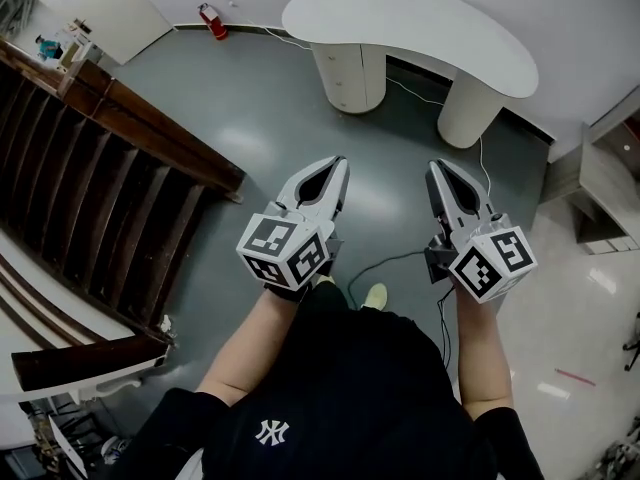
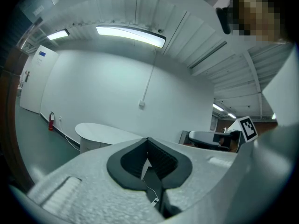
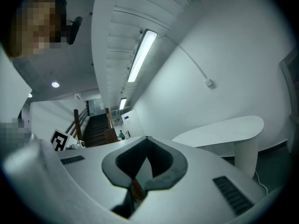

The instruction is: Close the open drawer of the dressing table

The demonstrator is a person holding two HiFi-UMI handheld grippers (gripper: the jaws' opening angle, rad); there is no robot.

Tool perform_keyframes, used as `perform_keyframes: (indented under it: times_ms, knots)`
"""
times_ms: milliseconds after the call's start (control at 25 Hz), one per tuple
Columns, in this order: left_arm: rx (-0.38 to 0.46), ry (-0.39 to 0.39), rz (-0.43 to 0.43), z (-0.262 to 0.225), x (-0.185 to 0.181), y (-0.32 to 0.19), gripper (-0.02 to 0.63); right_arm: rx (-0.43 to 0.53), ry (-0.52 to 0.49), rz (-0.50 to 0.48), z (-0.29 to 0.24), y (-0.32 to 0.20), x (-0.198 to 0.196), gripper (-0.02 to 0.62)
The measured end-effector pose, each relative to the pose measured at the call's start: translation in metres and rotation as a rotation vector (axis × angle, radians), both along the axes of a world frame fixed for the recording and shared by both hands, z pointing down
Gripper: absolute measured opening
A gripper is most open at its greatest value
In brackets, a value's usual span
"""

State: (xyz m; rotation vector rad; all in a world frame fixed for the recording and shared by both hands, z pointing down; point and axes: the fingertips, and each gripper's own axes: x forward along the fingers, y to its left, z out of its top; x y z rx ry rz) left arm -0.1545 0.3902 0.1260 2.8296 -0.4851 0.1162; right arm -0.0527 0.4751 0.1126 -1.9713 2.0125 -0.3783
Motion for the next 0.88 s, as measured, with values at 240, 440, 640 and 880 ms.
perform_keyframes:
  times_ms: [240,440,640,880]
  knots:
    - [-0.005,-0.014,0.005,0.005,0.021,-0.004,0.009,-0.003,-0.003,-0.010,0.004,-0.007,0.016,0.015]
    - [-0.013,-0.021,0.005,0.016,0.039,-0.029,0.009,-0.010,-0.010,-0.023,0.015,-0.033,0.028,0.015]
    - [-0.025,-0.025,0.014,0.030,0.062,-0.072,0.009,-0.032,-0.008,-0.034,0.027,-0.081,0.043,0.015]
    - [-0.028,-0.050,0.015,0.053,0.102,-0.155,0.009,-0.058,-0.001,-0.049,0.042,-0.170,0.074,0.015]
